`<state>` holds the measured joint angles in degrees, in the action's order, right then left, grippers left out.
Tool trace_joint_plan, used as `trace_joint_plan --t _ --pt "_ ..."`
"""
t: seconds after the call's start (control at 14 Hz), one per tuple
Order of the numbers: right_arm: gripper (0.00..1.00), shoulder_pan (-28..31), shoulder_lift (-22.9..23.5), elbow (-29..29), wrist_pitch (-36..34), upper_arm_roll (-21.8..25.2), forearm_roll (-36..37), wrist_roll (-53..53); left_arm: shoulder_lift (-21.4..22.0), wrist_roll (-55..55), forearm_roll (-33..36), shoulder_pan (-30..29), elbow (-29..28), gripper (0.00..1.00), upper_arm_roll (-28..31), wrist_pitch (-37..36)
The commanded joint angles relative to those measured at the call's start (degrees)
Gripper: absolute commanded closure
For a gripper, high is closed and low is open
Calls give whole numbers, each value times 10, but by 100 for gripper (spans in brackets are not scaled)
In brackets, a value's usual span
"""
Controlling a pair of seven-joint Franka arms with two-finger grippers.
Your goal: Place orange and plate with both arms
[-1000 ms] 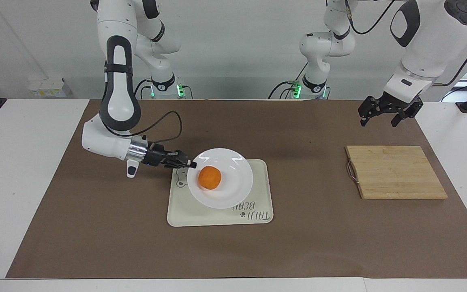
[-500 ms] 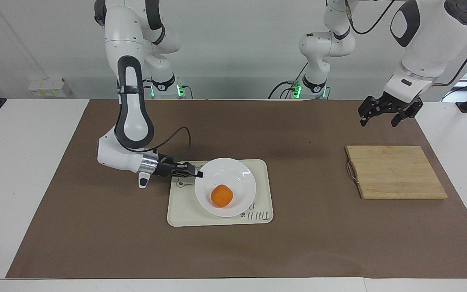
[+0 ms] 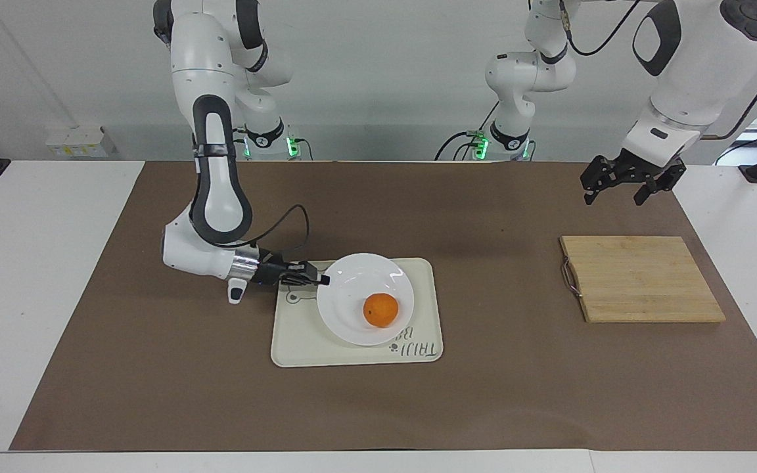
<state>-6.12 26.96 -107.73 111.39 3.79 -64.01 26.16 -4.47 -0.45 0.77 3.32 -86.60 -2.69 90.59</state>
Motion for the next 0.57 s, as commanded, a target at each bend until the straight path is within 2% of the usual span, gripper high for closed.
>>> trace_joint_plan --t 0.0,0.29,0.5 --pt "0 -1 -12 11 2 2 31 -2 3 1 9 7 6 0 7 -11" --pt "0 -6 -27 84 4 2 197 -121 3 1 9 7 6 0 7 -11" --pt "0 -8 -71 90 53 -1 328 -181 3 1 9 7 6 0 7 -11"
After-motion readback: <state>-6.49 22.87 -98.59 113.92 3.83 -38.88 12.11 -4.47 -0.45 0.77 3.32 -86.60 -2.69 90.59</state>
